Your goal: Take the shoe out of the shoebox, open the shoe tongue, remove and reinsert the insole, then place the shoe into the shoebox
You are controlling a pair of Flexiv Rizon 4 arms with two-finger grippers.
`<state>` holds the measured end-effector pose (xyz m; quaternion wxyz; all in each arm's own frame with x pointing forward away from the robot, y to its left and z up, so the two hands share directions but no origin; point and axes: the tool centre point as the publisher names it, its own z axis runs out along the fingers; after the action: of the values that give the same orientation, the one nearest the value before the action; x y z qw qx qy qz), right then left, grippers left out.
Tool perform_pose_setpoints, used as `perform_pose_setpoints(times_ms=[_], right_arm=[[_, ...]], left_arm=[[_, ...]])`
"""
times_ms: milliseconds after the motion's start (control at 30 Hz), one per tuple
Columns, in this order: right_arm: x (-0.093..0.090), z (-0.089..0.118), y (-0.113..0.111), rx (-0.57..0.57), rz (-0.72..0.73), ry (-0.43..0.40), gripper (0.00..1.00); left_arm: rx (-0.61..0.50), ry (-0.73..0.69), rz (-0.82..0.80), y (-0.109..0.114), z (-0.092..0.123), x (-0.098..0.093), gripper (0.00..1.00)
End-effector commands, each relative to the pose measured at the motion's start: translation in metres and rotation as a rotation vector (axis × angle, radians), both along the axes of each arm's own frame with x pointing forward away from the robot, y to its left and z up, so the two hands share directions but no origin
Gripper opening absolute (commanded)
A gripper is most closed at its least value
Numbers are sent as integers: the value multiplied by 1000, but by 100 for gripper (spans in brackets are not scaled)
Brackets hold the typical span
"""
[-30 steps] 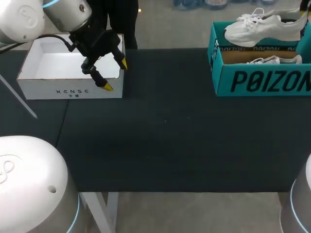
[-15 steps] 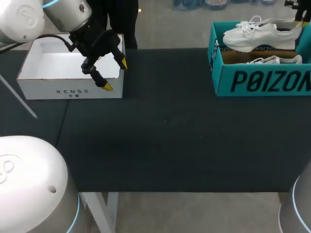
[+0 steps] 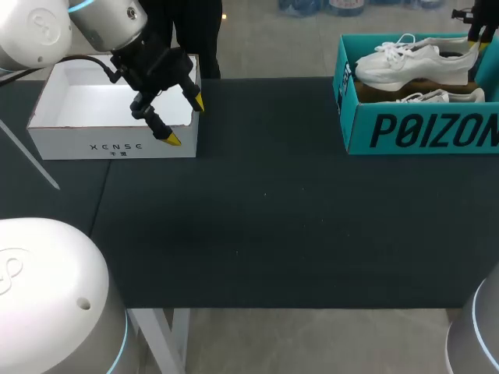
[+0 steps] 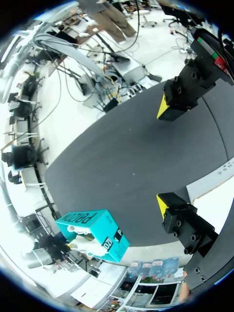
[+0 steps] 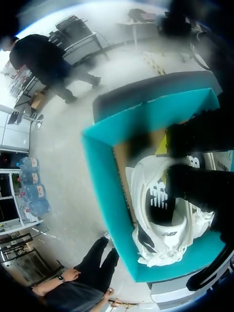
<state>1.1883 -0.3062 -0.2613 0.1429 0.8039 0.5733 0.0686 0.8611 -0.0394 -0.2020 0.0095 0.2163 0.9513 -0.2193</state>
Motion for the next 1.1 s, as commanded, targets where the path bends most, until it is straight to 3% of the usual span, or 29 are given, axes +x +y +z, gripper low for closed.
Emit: perform_pose_setpoints(times_ms=[33,433,767,1100], right_arm=[[18,-17,-6,15,7,8,0],[31,-49,-25,11,4,33,0],[26,-73,-27,25,-1,49,0],[21,-82,-26,27,-11,57,0]], left_arm=[[3,0,0,0,0,0,100],[3,0,0,0,0,0,100],[3,0,0,0,0,0,100],[3,0,0,0,0,0,100]])
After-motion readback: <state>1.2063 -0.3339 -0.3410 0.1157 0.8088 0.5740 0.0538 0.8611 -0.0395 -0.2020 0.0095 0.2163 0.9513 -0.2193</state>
